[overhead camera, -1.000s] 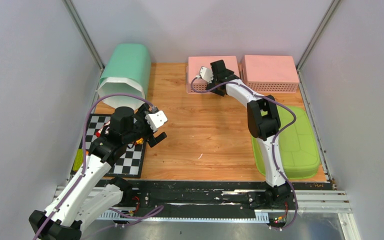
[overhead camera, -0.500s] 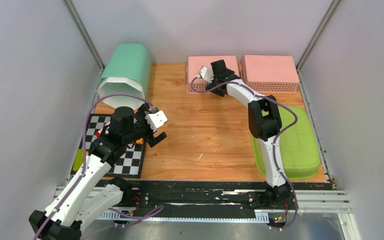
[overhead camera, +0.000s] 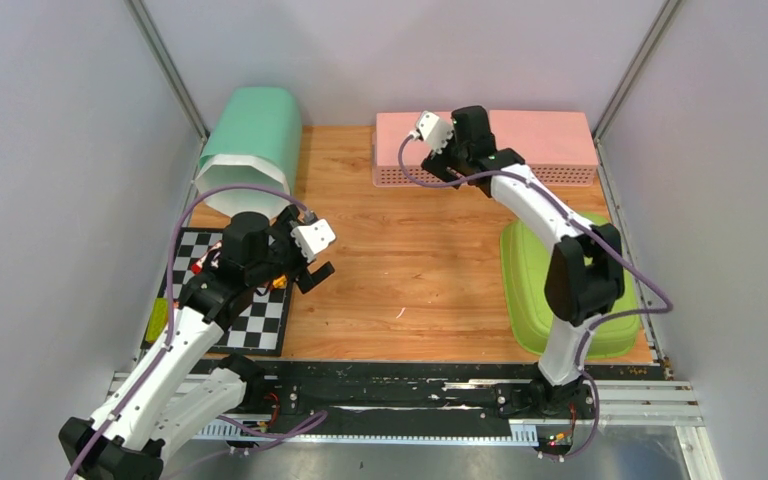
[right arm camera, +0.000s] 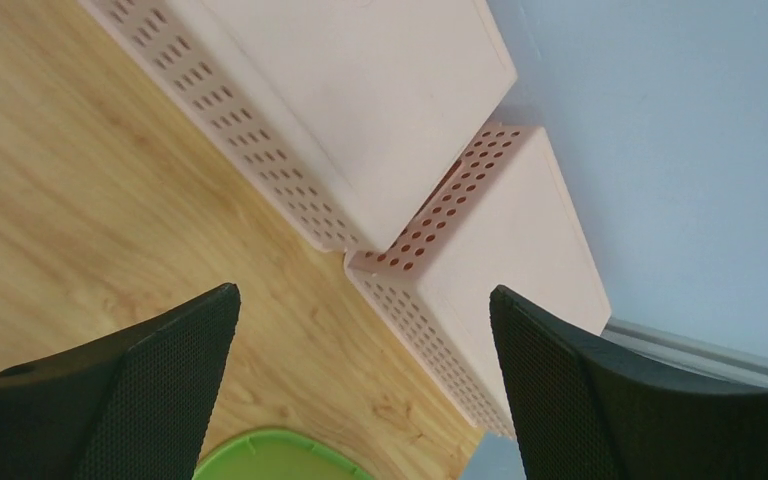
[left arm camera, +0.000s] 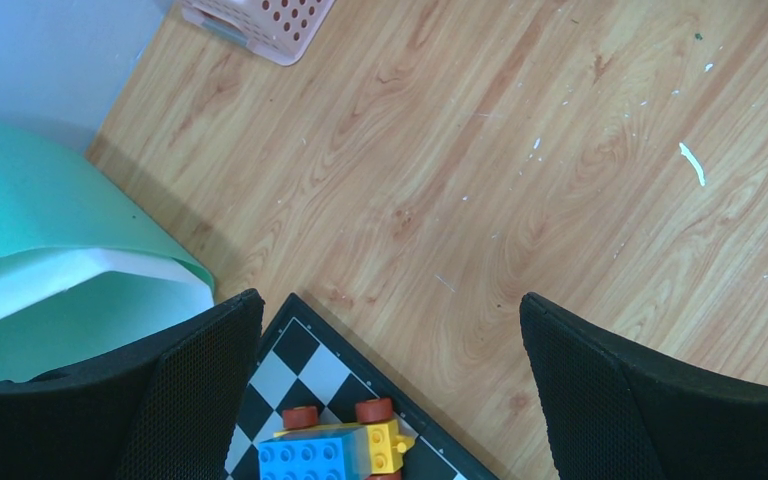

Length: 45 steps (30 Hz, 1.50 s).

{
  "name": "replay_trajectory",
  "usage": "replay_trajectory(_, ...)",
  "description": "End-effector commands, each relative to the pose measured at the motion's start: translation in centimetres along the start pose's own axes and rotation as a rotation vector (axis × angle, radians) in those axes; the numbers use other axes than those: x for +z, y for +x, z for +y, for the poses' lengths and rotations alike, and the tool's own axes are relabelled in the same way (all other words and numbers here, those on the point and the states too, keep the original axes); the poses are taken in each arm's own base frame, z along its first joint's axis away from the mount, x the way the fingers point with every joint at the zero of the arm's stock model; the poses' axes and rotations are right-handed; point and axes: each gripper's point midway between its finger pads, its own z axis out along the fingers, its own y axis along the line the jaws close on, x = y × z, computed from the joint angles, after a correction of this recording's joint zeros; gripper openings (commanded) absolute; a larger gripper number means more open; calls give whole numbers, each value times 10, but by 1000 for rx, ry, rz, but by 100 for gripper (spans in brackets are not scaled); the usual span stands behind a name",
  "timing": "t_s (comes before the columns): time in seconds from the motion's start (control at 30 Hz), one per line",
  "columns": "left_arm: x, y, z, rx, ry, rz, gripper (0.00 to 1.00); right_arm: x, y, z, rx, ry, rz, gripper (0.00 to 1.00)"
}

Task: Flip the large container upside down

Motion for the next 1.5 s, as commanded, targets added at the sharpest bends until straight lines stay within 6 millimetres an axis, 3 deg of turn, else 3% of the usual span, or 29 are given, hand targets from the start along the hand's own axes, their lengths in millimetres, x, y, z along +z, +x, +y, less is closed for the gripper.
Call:
replay_trajectory(0.0,2,-9,14,-26,-49,-17,100,-34,7,22,104,-85,-51,97)
replay_trajectory(0.27,10,-10,40,-83,-140,16,100,-93,11,59,150,-197,-159,96)
replay_trajectory(0.47,0,-11,97,-171,-300,24,100,-131,5,85,171,-269,-248,95)
replay_trajectory(0.73,-12,14,165,-409,-439,59,100,-167,-4,122,129,-362,-292,95)
replay_trajectory(0.9,-17,33,191,-481,-501,81,100,-168,-1,140,106,-402,-309,95)
replay_trajectory(1.17,-29,66,228,-399,-636,164,100,-157,8,156,105,-432,-280,95)
replay_trajectory(1.47,-26,64,250,-91,-627,145,100,-152,14,162,100,-441,-268,95)
